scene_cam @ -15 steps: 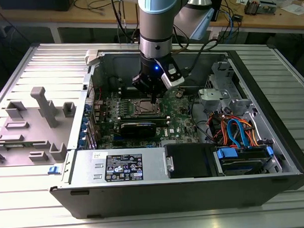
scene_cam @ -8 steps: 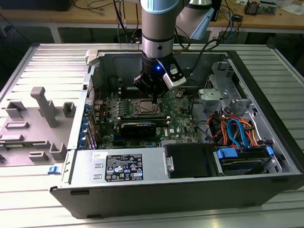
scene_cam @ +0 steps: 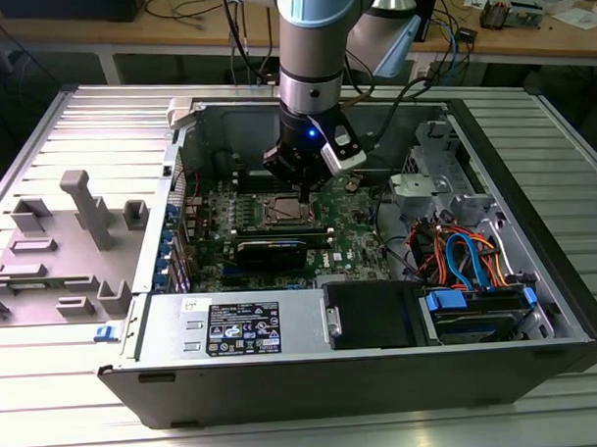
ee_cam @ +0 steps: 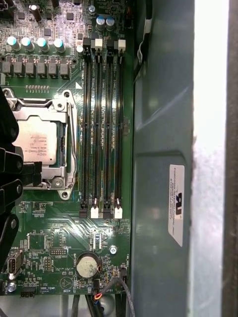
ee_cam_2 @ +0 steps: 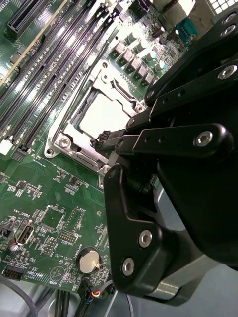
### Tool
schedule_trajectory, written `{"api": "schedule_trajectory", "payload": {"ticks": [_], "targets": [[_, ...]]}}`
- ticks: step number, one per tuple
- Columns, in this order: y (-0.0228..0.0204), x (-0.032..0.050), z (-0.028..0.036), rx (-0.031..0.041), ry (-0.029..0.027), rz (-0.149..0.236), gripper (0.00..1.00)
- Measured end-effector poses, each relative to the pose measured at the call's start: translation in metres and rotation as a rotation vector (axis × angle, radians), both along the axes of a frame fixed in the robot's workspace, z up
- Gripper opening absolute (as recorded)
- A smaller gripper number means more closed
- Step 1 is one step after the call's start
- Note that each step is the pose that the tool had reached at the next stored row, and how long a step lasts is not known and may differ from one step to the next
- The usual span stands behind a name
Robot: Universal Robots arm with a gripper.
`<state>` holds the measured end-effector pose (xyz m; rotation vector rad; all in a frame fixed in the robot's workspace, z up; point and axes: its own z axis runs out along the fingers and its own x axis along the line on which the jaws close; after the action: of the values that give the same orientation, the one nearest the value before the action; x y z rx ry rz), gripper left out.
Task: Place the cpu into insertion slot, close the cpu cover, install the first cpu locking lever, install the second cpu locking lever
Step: 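Install the second cpu locking lever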
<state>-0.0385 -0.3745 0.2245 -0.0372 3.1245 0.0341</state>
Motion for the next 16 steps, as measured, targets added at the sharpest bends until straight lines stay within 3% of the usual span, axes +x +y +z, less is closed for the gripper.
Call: {"api": "schedule_trajectory", "payload": {"ticks": [11,16], "targets": [[-0.0004,0.0013,0.0000,0.0000,0.0015,0.000,0.11],[-0.0025,0.0013,0.0000,0.0001,0.0015,0.000,0.11]]}}
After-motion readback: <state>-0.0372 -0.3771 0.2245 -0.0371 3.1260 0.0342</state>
